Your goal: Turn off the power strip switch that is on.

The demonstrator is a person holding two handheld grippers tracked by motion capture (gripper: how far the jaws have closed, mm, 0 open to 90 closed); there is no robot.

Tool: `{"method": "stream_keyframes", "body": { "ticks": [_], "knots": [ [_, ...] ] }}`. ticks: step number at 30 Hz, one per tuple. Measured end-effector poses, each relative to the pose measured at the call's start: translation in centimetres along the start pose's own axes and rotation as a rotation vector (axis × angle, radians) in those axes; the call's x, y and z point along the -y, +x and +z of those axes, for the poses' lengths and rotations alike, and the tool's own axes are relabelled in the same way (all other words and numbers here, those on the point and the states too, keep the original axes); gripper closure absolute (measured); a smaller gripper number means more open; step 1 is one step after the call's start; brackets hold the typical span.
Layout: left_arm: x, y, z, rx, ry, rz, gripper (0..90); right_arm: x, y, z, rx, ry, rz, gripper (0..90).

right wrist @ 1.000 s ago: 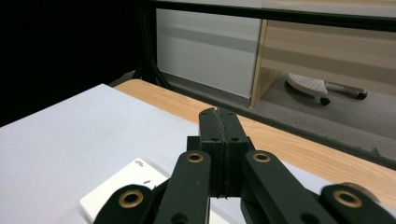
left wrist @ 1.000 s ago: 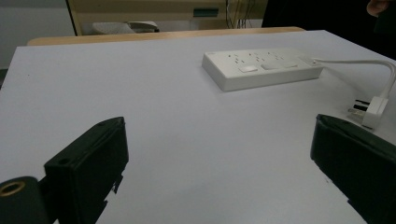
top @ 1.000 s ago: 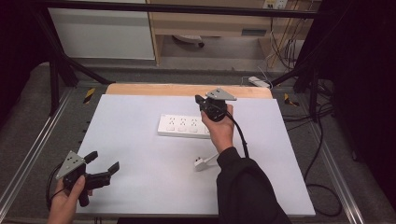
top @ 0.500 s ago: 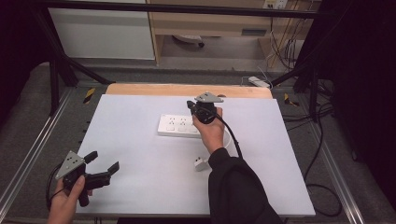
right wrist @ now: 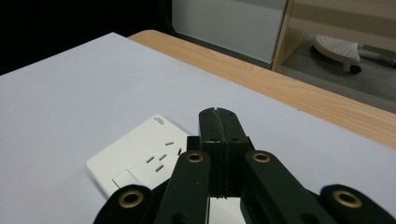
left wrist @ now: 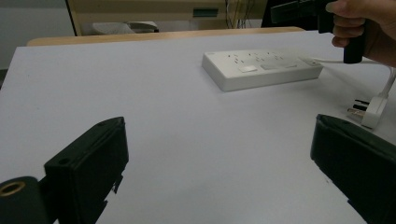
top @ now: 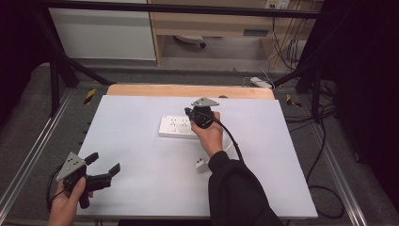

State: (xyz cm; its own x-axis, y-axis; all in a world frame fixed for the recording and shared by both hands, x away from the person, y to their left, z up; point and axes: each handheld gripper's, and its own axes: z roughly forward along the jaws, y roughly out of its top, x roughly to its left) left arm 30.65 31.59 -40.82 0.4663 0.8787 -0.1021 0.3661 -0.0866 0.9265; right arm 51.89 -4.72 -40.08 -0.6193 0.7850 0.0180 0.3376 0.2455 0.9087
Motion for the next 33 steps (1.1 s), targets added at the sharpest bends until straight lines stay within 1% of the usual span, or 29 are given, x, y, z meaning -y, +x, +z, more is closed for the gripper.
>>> {"method": "stream_keyframes", "body": {
  "ticks": [15, 17, 21, 33],
  "knots": [
    [0.0, 0.0, 0.0, 0.0, -0.001, 0.002, 4.1, 1.2, 0.9, 1.1, -0.029, 0.062, -0.008, 90.0],
    [0.0, 0.0, 0.0, 0.0, 0.0, 0.003, 4.1, 1.4, 1.1, 1.2, -0.038, 0.073, -0.006, 90.0],
    [0.0, 0.0, 0.0, 0.0, -0.001, 0.002, 4.1, 2.0, 1.5, 1.5, -0.056, 0.103, -0.017, 90.0],
    [0.0, 0.0, 0.0, 0.001, 0.0, 0.004, 4.1, 3.2, 2.0, 1.8, -0.086, 0.144, -0.018, 90.0]
  ]
}}
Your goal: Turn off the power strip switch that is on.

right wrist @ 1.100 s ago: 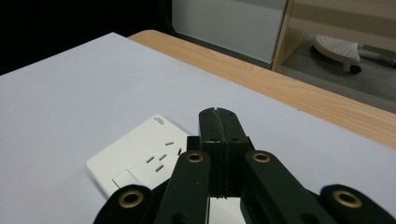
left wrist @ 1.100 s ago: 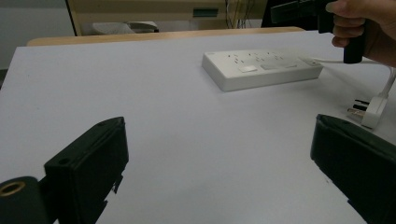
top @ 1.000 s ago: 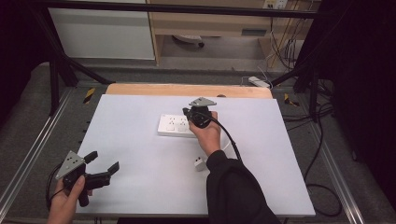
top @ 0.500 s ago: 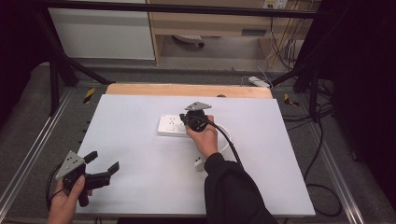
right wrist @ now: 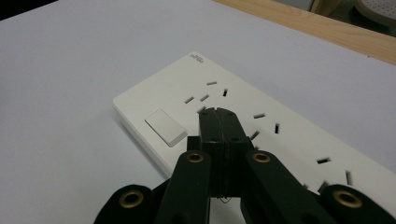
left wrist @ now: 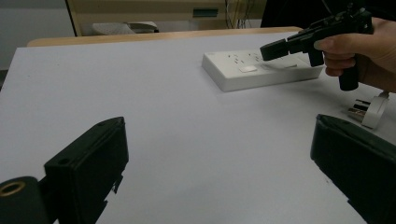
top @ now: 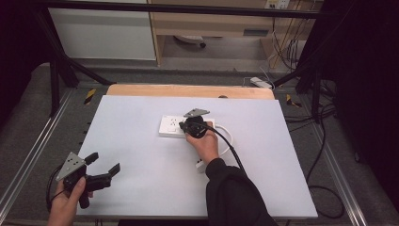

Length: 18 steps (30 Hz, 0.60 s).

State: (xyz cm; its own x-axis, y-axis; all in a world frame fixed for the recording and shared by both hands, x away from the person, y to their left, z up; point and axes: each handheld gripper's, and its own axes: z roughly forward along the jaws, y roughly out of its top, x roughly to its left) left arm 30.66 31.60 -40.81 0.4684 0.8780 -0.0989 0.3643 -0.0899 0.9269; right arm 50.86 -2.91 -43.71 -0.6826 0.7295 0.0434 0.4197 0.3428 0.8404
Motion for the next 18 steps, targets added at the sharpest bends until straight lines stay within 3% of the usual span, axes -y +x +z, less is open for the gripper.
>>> {"method": "stream_keyframes", "body": {
  "ticks": [18],
  "knots": [
    [0.0, -0.02, 0.0, 0.001, -0.001, -0.001, 4.1, 0.46, 0.43, 0.13, -0.006, 0.012, -0.012, 90.0]
  ]
}}
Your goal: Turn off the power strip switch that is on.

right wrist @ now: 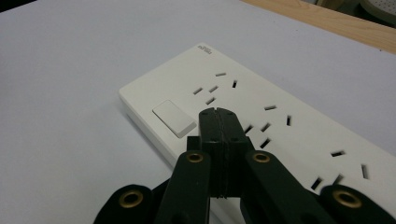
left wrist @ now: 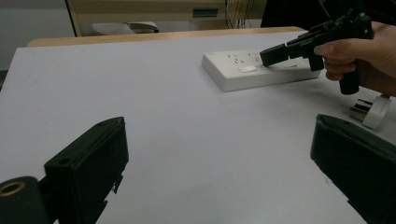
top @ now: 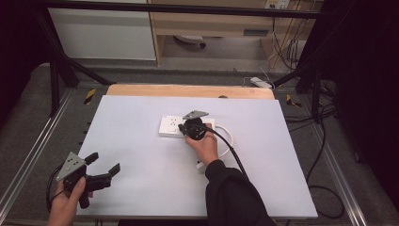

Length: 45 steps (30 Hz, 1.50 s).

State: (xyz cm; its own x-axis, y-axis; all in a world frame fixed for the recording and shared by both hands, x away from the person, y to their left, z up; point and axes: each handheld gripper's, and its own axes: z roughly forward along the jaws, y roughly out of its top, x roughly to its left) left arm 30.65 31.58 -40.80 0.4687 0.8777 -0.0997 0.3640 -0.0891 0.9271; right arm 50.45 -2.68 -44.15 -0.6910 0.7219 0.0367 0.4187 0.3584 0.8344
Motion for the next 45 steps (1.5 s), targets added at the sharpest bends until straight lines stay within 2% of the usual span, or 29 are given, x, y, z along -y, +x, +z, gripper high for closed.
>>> {"method": "stream_keyframes", "body": {
  "ticks": [16, 24, 28, 31, 33, 45],
  "knots": [
    [0.0, -0.02, 0.03, 0.001, 0.002, 0.0, 4.1, 0.19, 0.03, -0.06, -0.003, -0.007, -0.003, 90.0],
    [0.0, -0.04, 0.03, 0.0, 0.002, 0.0, 4.1, 0.26, 0.22, -0.02, 0.01, -0.006, -0.024, 90.0],
    [0.0, -0.06, 0.03, 0.0, 0.001, 0.001, 4.1, 0.18, 0.77, 0.17, 0.011, 0.008, -0.057, 90.0],
    [0.0, -0.04, -0.02, -0.001, -0.002, -0.001, 4.1, 0.06, 0.94, 0.24, 0.012, 0.014, -0.061, 90.0],
    [-0.01, 0.01, -0.02, 0.0, -0.002, -0.001, 4.1, 0.11, 0.84, 0.2, 0.009, 0.01, -0.047, 90.0],
    [-0.02, -0.03, -0.02, -0.002, -0.001, 0.001, 4.1, -0.14, 0.5, -0.23, 0.013, -0.008, -0.042, 90.0]
  ]
}}
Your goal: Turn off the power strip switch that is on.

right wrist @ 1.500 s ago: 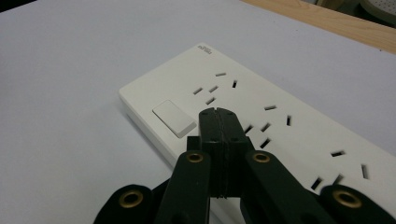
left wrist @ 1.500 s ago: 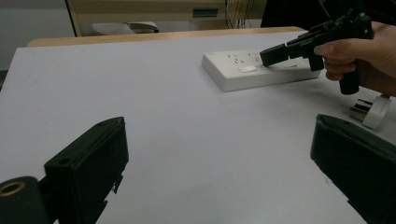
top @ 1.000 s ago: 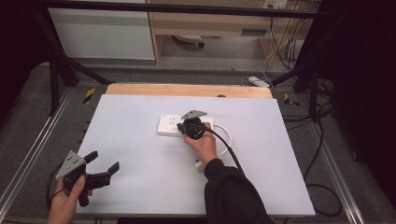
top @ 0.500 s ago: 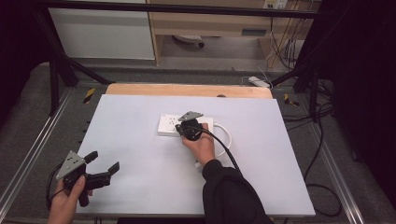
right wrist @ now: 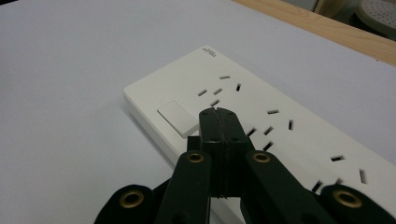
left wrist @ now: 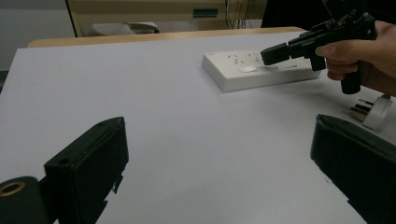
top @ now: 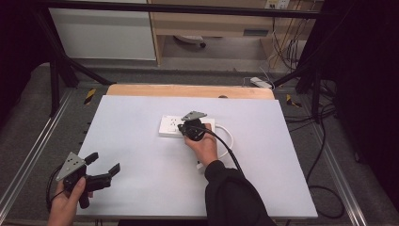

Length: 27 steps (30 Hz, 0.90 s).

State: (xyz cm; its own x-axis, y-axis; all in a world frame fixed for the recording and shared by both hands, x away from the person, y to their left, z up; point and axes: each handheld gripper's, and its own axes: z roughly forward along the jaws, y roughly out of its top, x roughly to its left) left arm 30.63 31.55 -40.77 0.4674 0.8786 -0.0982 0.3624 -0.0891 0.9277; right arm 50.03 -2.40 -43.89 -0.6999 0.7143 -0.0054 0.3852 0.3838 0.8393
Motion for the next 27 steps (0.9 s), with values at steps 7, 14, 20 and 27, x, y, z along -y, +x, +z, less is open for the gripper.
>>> {"method": "stream_keyframes", "body": {
  "ticks": [7, 14, 20, 27],
  "knots": [
    [0.0, 0.01, -0.01, 0.0, 0.0, 0.0, 4.1, -0.04, 0.0, -0.1, -0.005, -0.001, 0.004, 90.0],
    [-0.01, 0.02, -0.01, 0.0, -0.001, 0.0, 4.1, -0.09, 0.05, -0.18, -0.011, -0.012, 0.021, 90.0],
    [-0.01, 0.0, -0.02, 0.0, -0.001, 0.001, 4.1, -0.25, -0.01, -0.33, -0.015, -0.023, 0.03, 90.0],
    [-0.01, -0.01, -0.02, 0.0, -0.001, 0.002, 4.1, -0.42, -0.19, -0.48, -0.013, -0.034, 0.052, 89.5]
  ]
}}
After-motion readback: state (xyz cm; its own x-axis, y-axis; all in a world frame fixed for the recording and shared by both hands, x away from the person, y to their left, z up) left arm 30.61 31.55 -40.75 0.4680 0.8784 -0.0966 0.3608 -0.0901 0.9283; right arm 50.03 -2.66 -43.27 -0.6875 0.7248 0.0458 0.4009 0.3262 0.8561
